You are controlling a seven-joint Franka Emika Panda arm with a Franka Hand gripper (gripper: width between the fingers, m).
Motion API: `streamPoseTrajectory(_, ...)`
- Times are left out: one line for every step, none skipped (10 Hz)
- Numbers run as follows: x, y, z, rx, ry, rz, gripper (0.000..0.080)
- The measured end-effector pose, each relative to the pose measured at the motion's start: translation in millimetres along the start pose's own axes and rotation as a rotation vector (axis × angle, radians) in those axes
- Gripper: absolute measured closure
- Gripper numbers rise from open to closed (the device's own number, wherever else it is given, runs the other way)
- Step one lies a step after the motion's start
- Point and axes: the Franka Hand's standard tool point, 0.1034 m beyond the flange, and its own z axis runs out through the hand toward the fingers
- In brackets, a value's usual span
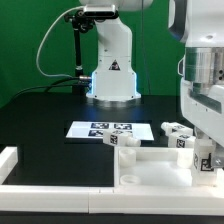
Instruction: Assemble one leg
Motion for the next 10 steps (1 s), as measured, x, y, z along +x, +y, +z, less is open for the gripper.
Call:
streamPoseTrajectory(1.9,-0.3,-0.5,-0.001,-0.004,-0.223,0.0238)
streamPoseTrajectory(-0.2,-0.2,-1.9,-0.011,-0.017,-0.418,0.0177)
streamPoseTrajectory(-3.7,-0.2,-3.5,-0.012,-0.022,-0.493,0.0177)
streamPoseTrajectory(-2.4,-0.1,-2.6,-0.011,-0.021,-0.553,0.0154)
streamPoseTrajectory(-1.9,0.1,-2.4,-0.011,-0.021,-0.589,0.0151)
streamPoseTrajectory(-1.5,0.1,-2.4,-0.011,-0.02,-0.666,0.0151)
streamPoseTrajectory(-1.0,0.3,-2.3,-0.011,-0.02,-0.72,0.015)
streamPoseTrajectory(3.7,-0.9,-2.7,-0.015,-0.005,-0.941,0.015)
streamPoseTrajectory(5.4,-1.7,-0.2,-0.014,0.006,-1.075,0.015)
streamPoseTrajectory(4.8,-1.5,0.3,-0.013,0.004,-1.011,0.015)
